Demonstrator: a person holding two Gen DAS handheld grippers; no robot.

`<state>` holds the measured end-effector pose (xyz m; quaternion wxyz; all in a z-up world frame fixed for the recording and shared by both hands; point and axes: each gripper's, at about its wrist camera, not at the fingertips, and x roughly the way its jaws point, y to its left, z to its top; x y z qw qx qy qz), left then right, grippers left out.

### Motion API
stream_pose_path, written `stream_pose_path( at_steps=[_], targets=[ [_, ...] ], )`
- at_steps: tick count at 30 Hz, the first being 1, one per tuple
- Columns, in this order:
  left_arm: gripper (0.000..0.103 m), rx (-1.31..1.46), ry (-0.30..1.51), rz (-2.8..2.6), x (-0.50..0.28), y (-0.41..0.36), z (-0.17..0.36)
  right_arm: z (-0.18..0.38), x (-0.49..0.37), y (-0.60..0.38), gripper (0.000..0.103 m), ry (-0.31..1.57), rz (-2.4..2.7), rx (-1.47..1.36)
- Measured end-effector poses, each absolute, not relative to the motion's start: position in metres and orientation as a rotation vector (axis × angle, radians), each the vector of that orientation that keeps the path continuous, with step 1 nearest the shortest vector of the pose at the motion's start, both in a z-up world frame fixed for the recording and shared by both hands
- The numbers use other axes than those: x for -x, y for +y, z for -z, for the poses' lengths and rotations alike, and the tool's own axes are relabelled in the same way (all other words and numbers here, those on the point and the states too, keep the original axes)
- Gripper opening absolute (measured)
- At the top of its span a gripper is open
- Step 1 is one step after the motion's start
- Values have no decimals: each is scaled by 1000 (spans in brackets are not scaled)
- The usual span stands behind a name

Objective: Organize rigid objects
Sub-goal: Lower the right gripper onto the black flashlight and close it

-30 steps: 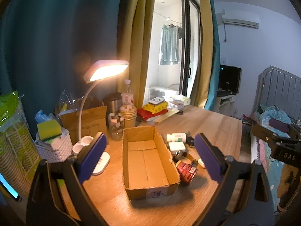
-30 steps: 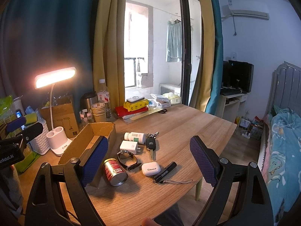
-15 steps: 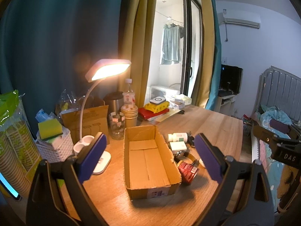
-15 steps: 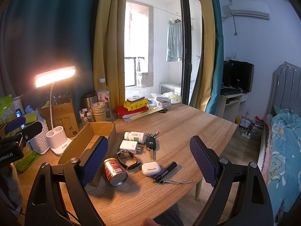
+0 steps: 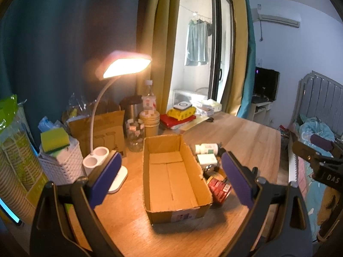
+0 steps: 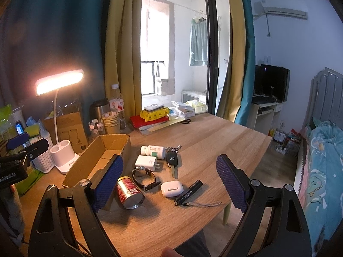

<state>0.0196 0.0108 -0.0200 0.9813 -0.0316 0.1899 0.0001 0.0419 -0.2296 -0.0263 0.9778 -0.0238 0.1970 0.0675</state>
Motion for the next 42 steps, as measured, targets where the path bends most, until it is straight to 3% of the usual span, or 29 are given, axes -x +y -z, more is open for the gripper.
stream_pose_path(
  at_steps=[18, 19, 23, 29, 33, 37, 42],
  targets=[
    [93, 127, 625, -71, -84, 42, 95, 89, -105, -249, 91, 569, -93, 19],
    [85, 134, 637, -80, -87, 45, 100, 93, -110, -249, 91, 581, -91, 17],
    [78, 181, 691, -95, -101, 60, 117, 110, -123, -251, 91, 619, -91, 13],
    [53, 156, 755, -78, -114, 59, 135, 130, -142, -258, 91, 652, -75, 4],
    [13, 177, 816, -55, -122, 60, 151, 140, -152, -263, 91, 672, -56, -9],
    [6, 138, 809, -62, -120, 54, 149, 146, -155, -264, 91, 684, -53, -8],
    [6, 149, 814, -61, -121, 56, 150, 150, -156, -265, 91, 691, -50, -10]
  ],
)
